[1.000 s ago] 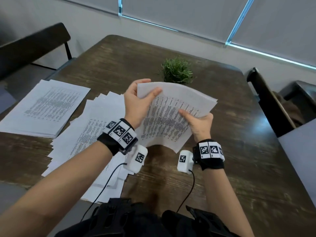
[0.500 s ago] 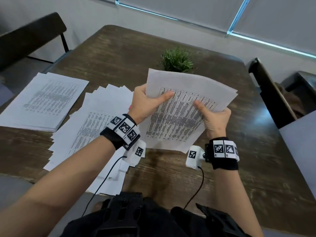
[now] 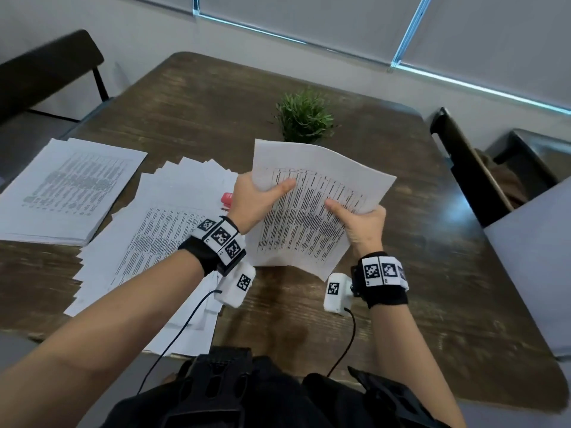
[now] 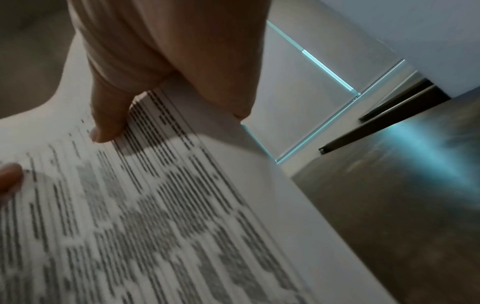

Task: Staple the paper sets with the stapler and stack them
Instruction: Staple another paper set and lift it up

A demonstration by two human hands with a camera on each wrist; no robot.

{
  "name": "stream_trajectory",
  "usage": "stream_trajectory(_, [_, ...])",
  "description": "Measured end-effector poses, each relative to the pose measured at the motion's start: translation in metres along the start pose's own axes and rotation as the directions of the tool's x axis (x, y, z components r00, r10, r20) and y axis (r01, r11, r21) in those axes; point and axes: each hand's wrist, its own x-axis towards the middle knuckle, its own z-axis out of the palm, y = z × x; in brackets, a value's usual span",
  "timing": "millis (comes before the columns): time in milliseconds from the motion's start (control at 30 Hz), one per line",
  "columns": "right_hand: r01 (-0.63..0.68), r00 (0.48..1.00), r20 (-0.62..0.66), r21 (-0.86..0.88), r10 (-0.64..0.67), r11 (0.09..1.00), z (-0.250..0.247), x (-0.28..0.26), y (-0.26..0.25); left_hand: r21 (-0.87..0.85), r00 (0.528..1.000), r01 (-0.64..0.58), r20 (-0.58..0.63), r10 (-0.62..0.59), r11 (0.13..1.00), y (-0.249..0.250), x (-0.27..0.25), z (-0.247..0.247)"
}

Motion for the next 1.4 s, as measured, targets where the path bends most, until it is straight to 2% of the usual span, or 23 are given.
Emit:
stream_trajectory(100, [-0.086, 0.996, 0.024, -0.055, 0.087, 0.995, 0.001, -0.008, 0.022, 0.103, 0.994, 0.110, -0.017, -0.109, 0.989, -0.030, -0.008, -0.007])
stream_trajectory(300, [-0.152, 0.988, -0.003, -0.068, 0.152, 0.986, 0.012, -0.014, 0.028, 0.107, 0.993, 0.118, -0.014, -0.117, 0.987, -0.046, -0.022, -0.016])
stream_trajectory(433, [-0.152, 0.988, -0.008, -0.089, 0.152, 0.984, 0.034, -0.004, 0.017, 0.211, 0.991, 0.130, -0.044, -0.123, 0.969, -0.031, -0.009, -0.033])
stream_trajectory(600, [-0.122, 0.985, 0.101, -0.148, 0.138, 0.981, 0.085, 0.015, 0.008, 0.287, 0.981, 0.162, -0.154, -0.121, 0.944, 0.001, 0.016, -0.099])
stream_trajectory(733, [-0.141, 0.983, 0.073, -0.281, 0.167, 0.949, 0.142, 0.043, 0.028, 0.355, 0.949, 0.234, -0.284, -0.134, 0.905, 0.020, 0.030, -0.176])
stream_trajectory(800, [-0.121, 0.973, 0.125, -0.447, 0.195, 0.886, 0.166, 0.053, 0.045, 0.377, 0.932, 0.284, -0.325, -0.161, 0.881, 0.024, 0.032, -0.208])
stream_trajectory(867, [-0.004, 0.954, 0.215, -0.690, 0.211, 0.724, 0.189, 0.058, 0.063, 0.429, 0.918, 0.343, -0.343, -0.201, 0.836, 0.023, 0.032, -0.236])
stream_trajectory(933, [0.072, 0.930, 0.253, -0.835, 0.265, 0.546, 0.205, 0.062, 0.081, 0.475, 0.913, 0.383, -0.322, -0.248, 0.792, 0.020, 0.031, -0.258])
stream_trajectory(1067, [0.151, 0.879, 0.245, -0.957, 0.408, 0.249, 0.223, 0.069, 0.109, 0.575, 0.891, 0.446, -0.218, -0.397, 0.686, 0.013, 0.030, -0.286])
stream_trajectory(1167, [0.226, 0.860, 0.248, -0.969, 0.446, 0.103, 0.232, 0.069, 0.125, 0.651, 0.851, 0.462, -0.136, -0.507, 0.602, 0.002, 0.031, -0.301])
stream_trajectory(1233, [0.193, 0.876, 0.188, -0.981, 0.443, 0.034, 0.236, 0.069, 0.130, 0.694, 0.834, 0.447, -0.095, -0.544, 0.564, -0.005, 0.033, -0.309])
stream_trajectory(1300, [0.134, 0.889, 0.124, -0.991, 0.441, 0.008, 0.239, 0.070, 0.134, 0.717, 0.820, 0.444, -0.084, -0.567, 0.537, -0.011, 0.035, -0.314])
stream_trajectory(1367, [0.049, 0.897, 0.064, -0.998, 0.438, 0.045, 0.240, 0.069, 0.134, 0.736, 0.814, 0.433, -0.070, -0.577, 0.521, -0.015, 0.038, -0.317])
stream_trajectory(1400, [-0.023, 0.906, 0.025, -0.994, 0.423, 0.107, 0.240, 0.068, 0.131, 0.751, 0.811, 0.419, -0.056, -0.583, 0.511, -0.018, 0.040, -0.318])
